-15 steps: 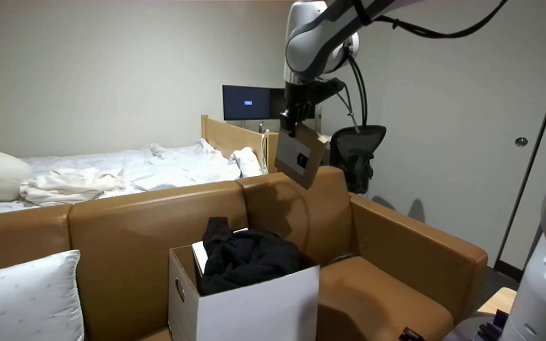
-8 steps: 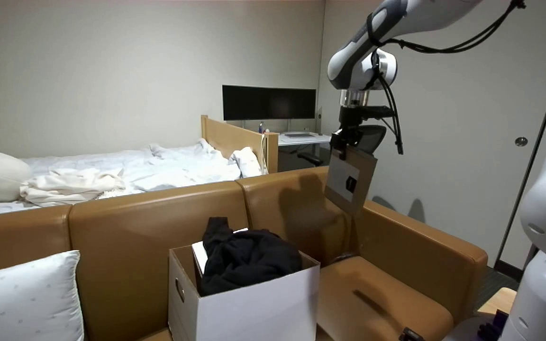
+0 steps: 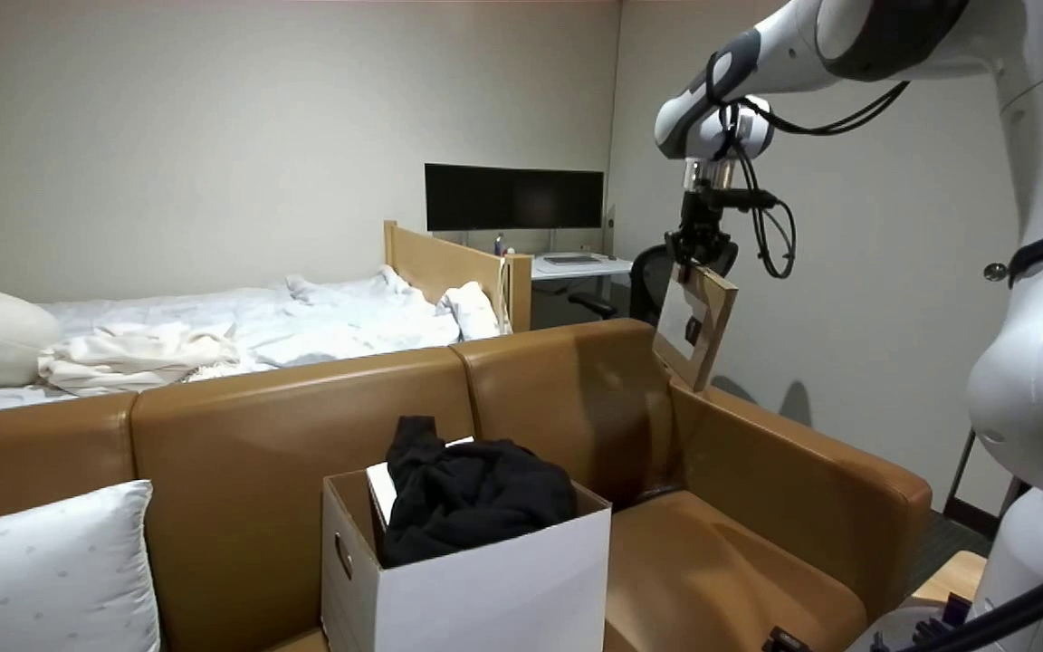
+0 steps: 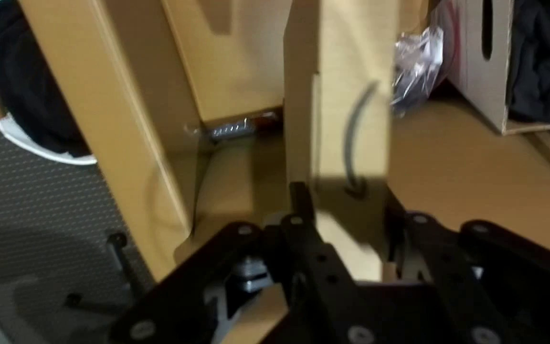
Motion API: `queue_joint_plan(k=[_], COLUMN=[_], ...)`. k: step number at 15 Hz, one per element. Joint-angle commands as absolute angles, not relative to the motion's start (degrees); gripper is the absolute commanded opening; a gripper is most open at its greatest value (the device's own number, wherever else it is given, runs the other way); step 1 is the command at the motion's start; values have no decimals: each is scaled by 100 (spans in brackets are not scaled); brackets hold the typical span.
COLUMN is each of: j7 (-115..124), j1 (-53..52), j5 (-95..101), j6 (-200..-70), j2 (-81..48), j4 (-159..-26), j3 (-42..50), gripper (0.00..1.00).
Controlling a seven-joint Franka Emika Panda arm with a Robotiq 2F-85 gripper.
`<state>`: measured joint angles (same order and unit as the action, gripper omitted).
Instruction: Pick up the book and black cloth from the box and put them on the sofa
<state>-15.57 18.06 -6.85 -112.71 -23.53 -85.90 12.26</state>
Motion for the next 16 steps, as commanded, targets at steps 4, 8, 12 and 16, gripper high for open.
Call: queue_joint_plan(k=[4,8,12,16], j7=[-553,-1193,-1382,-1458], j1=[1329,948,537,26], j5=[-427,-622,-1063,-1208], j6=[-12203,-12172,-12196,-12044], j2=[-1813,-1228,-1069,-1144], j4=[-8293,-9462,-10386,-11056], j3=[1156,605,32,-497], gripper=[88,100,100,100])
